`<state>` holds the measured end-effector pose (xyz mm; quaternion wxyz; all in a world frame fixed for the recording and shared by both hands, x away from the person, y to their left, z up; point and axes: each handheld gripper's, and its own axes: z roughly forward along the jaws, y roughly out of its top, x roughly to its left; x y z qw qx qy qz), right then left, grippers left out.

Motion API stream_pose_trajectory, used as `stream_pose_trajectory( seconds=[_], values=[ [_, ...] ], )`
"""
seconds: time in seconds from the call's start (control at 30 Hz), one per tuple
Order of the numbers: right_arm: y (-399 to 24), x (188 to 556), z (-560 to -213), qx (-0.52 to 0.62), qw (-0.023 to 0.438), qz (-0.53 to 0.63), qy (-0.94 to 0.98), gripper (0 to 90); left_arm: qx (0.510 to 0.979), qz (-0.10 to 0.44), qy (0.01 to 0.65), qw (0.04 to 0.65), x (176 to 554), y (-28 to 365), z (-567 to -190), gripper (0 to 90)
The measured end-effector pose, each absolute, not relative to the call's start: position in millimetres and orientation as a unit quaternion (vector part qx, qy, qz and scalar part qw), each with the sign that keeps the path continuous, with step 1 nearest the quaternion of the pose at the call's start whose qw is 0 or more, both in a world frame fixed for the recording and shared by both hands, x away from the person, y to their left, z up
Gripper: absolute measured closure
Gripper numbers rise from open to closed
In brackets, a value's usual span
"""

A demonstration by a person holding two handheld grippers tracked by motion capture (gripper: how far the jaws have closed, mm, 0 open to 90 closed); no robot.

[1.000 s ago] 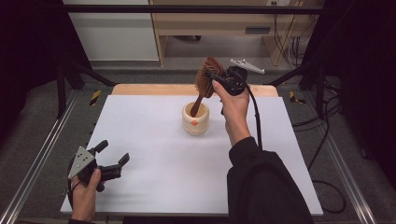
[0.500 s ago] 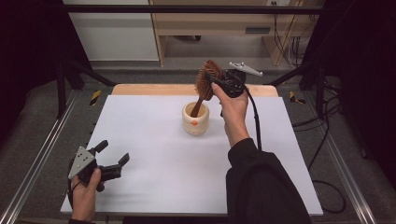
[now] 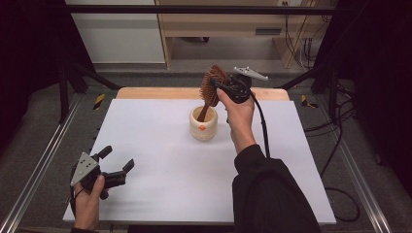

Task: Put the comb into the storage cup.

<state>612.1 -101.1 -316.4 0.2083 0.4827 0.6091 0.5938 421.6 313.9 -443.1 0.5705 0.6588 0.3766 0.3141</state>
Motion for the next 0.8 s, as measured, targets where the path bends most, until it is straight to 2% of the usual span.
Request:
stream_pose_trajectory(
  seconds=[0.8],
  values=[
    [-98.9,615.5,-331.7,0.489,0.202,0.585,0.615,52.4,0.659,0.314,0.377,0.570,421.8,314.5,-443.2,2.3]
  ],
)
